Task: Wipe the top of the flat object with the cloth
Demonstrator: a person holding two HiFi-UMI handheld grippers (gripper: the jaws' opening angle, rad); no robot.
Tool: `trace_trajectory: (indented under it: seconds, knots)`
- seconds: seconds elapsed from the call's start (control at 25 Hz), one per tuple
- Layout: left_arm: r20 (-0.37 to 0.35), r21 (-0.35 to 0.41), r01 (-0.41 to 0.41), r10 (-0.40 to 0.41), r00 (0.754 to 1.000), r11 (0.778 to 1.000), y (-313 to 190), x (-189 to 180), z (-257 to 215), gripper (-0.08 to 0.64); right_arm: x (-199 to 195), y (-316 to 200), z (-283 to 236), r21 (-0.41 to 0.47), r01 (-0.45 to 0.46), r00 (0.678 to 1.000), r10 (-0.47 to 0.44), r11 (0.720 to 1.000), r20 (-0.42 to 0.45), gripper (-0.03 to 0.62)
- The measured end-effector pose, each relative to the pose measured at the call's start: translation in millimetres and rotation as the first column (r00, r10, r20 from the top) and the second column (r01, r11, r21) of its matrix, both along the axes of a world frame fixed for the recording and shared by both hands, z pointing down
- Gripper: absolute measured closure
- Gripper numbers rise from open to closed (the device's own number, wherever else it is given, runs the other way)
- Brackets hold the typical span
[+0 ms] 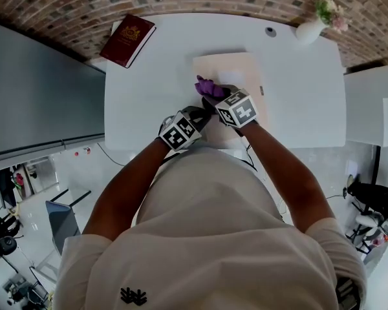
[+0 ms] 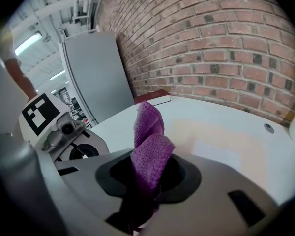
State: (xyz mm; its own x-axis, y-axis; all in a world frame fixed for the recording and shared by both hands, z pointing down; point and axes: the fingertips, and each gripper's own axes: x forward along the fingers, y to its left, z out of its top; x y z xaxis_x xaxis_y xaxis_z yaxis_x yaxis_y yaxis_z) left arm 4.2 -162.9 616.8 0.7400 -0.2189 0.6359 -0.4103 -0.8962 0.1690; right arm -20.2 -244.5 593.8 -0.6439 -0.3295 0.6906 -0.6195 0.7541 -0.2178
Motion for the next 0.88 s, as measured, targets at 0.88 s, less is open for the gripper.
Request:
trace_trajectory:
  seconds: [0.88]
  knots:
    - [-0.008,-0.013,0.010,-0.010,1.000,1.000,0,3,-1,0.535,196,-62,8,0.054,-0.364,0.924,0.368,0.930,-0.105,0.466]
